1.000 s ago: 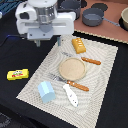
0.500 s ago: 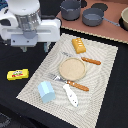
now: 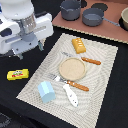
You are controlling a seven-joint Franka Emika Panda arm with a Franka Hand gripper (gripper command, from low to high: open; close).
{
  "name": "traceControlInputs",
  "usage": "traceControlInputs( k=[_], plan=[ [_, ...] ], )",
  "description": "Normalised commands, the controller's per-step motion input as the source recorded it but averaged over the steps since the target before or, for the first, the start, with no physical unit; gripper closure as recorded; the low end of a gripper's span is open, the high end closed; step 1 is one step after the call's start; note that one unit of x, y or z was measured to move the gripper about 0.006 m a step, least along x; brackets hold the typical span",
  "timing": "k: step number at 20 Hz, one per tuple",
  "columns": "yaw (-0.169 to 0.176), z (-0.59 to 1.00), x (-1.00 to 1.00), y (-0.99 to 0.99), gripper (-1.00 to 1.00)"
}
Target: Interact with the objects in diverse but meaningful ways.
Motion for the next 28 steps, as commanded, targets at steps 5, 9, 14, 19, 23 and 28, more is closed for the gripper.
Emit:
traceControlInputs(
  k=[5, 9, 14, 19, 23, 28],
  plan=[
    [0.189, -0.09, -0.43, -0.24, -1.0],
    [0.185, -0.13, -0.45, -0.25, -1.0],
    [0.122, -0.16, -0.29, -0.28, -1.0],
    [0.063, -0.26, -0.05, -0.19, -1.0],
    [0.055, -0.37, -0.01, -0.18, -1.0],
    [0.055, -0.43, -0.01, -0.19, -1.0]
  ],
)
